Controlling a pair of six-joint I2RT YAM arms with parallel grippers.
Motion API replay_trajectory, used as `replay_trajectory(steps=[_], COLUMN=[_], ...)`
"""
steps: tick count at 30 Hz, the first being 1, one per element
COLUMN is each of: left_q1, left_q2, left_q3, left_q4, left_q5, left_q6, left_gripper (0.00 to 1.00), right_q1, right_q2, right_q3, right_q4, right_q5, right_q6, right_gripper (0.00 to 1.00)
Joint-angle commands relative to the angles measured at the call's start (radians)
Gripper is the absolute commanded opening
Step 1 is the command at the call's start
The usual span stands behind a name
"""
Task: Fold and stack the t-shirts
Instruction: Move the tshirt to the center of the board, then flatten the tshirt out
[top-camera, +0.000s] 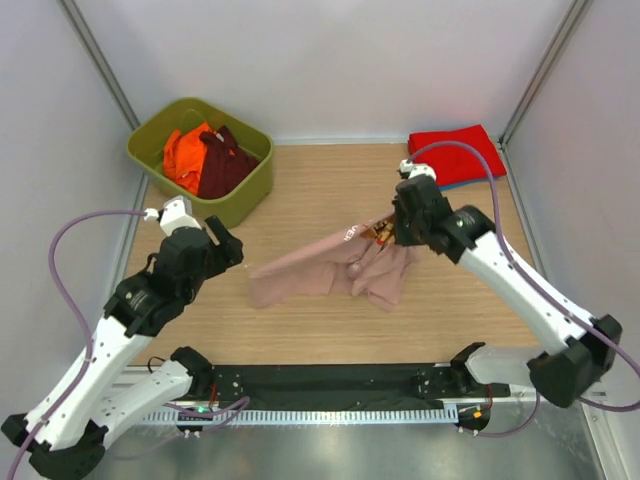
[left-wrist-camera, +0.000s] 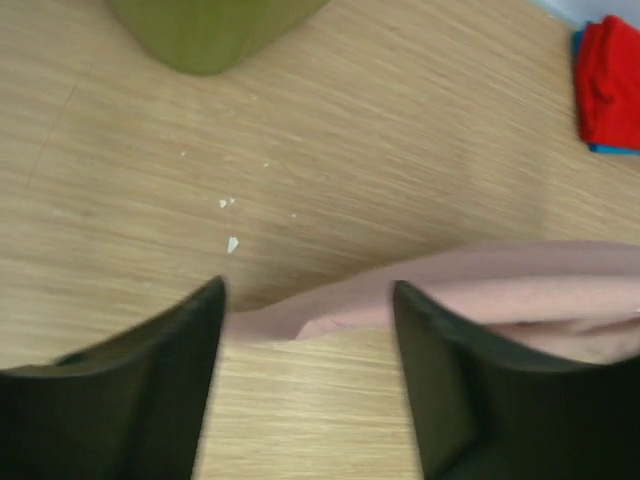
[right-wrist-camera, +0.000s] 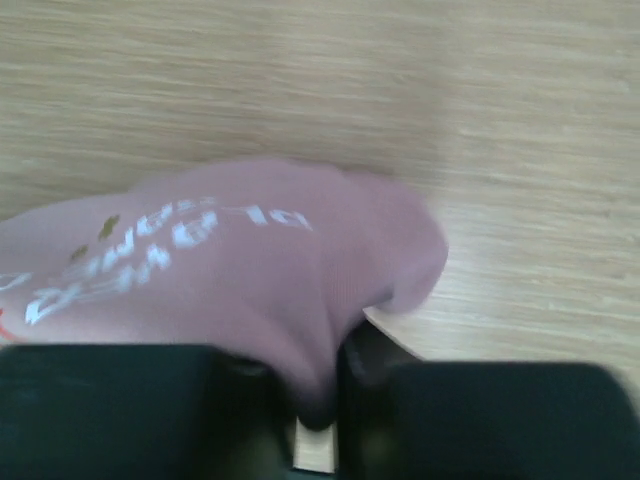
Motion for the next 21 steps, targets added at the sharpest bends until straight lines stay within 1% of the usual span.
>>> replay_trajectory(steps=[1,2,4,5,6,7,8,9,10,11,12,14,15,16,17,18,19,20,21], left_q1=[0.001,0.001,0.001,0.001,0.001,0.001,0.001,0.001,0.001,0.001,0.001,-0.001,-0.001,-0.005,-0.018,-0.063,-0.096,-0.128,-0.193], left_q2=[0.047,0.052,0.045,0.041,0.032,0.016,0.01,0.006,0.01,0.015,0.025,0.079,0.105,0.13,0.2,0.234,0.275,0.31,0.382], left_q3=[0.058,0.07,0.089,0.089,0.084,0.061,0.047,0.028,-0.006,-0.026,-0.043,-0.101,-0.12,-0.138,-0.155,-0.154,-0.148,-0.138,-0.106], left_q4=[-0.051,-0.051,-0.053,-0.042,-0.028,-0.015,0.023,0.045,0.073,0.097,0.154,0.223,0.302,0.335,0.373,0.424,0.449,0.464,0.472], left_q5=[-0.088,-0.084,-0.073,-0.049,-0.024,0.001,0.06,0.099,0.135,0.228,0.27,0.365,0.455,0.503,0.528,0.547,0.542,0.527,0.507], left_q6=[-0.039,-0.029,-0.011,0.003,0.013,0.017,0.014,0.011,0.006,-0.014,-0.025,-0.066,-0.081,-0.094,-0.106,-0.12,-0.12,-0.118,-0.115], left_gripper=[0.74,0.78,0.83,0.83,0.84,0.83,0.82,0.82,0.8,0.78,0.76,0.68,0.66,0.61,0.61,0.6,0.6,0.6,0.6], right_q1=[-0.206,-0.23,-0.244,-0.24,-0.234,-0.223,-0.215,-0.208,-0.183,-0.169,-0.157,-0.114,-0.1,-0.083,-0.053,-0.045,-0.04,-0.04,-0.042], right_q2=[0.113,0.144,0.178,0.174,0.162,0.142,0.111,0.094,0.082,0.073,0.053,0.052,0.069,0.08,0.086,0.091,0.086,0.079,0.072], right_q3=[0.041,0.056,0.071,0.056,0.035,0.01,-0.041,-0.068,-0.097,-0.162,-0.203,-0.311,-0.335,-0.352,-0.37,-0.378,-0.385,-0.413,-0.425], right_q4=[0.023,0.006,-0.055,-0.065,-0.062,-0.042,-0.034,-0.027,0.004,0.028,0.102,0.183,0.211,0.248,0.256,0.265,0.276,0.294,0.337], right_q5=[-0.228,-0.227,-0.099,-0.068,-0.058,-0.061,-0.078,-0.107,-0.18,-0.222,-0.263,-0.375,-0.385,-0.359,-0.332,-0.296,-0.279,-0.268,-0.262], right_q6=[-0.078,-0.083,-0.084,-0.078,-0.081,-0.077,-0.071,-0.066,-0.046,-0.032,-0.012,0.058,0.077,0.092,0.116,0.127,0.141,0.164,0.175], right_gripper=[0.26,0.51,0.66,0.74,0.77,0.86,0.88,0.88,0.88,0.87,0.86,0.79,0.77,0.72,0.71,0.69,0.66,0.65,0.64])
